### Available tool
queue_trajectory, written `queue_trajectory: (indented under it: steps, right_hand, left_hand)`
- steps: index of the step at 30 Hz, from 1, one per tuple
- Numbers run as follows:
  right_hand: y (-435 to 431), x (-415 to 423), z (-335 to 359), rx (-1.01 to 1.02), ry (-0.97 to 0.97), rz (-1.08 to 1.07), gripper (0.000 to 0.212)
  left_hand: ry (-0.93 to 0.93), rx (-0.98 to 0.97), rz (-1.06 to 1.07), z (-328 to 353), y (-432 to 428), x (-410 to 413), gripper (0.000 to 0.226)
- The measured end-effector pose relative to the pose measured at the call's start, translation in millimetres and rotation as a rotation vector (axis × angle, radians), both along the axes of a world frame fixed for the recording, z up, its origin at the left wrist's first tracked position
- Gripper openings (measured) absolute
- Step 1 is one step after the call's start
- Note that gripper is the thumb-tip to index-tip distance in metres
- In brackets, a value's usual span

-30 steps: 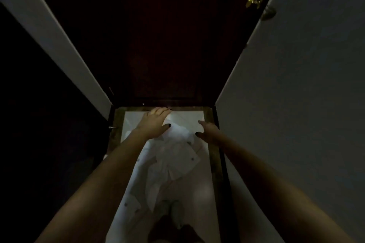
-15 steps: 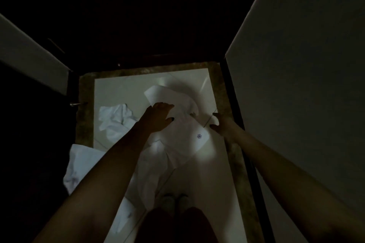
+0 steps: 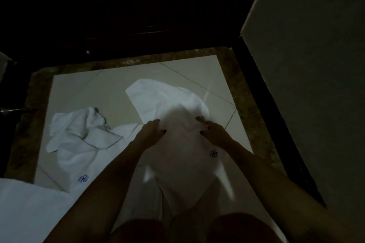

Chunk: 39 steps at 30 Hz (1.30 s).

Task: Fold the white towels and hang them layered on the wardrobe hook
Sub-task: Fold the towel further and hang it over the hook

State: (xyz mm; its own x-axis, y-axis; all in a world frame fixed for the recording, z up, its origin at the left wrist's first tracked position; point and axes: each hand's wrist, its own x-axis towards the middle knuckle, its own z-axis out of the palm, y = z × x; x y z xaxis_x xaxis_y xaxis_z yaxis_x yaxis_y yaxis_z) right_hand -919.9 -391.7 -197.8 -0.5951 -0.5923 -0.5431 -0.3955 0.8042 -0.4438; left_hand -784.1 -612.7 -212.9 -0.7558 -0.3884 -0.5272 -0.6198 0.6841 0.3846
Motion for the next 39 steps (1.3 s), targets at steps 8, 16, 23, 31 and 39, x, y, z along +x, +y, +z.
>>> queue_trajectory:
  steps: [8,16,23,31,39]
  right_hand:
    - [14.4,15.7,-8.9,-0.202,-0.129,-0.299,0.034]
    - [24.5,17.0,166.9,-0.411,-0.107,-0.456,0.030]
    - [19.8,25.9,430.2,-0.682,-0.123,-0.573,0.017]
    - [0.8,55.5,771.5,-0.801,-0.246,-0.341,0.017]
    - [-23.6,147.3,936.2,-0.741,-0.373,-0.024,0.026]
  left_hand:
    - [-0.079,0.040,0.177,-8.7,-3.2,12.6,0.030]
    - [0.258,0.444,0.552,151.3,20.8,26.1,0.032]
    - [0.408,0.842,0.733,410.7,22.4,48.8,0.037]
    - [0.673,1.214,1.005,717.8,47.0,102.1,0.032]
    - [0.953,1.217,1.011,884.0,48.5,186.5,0.042]
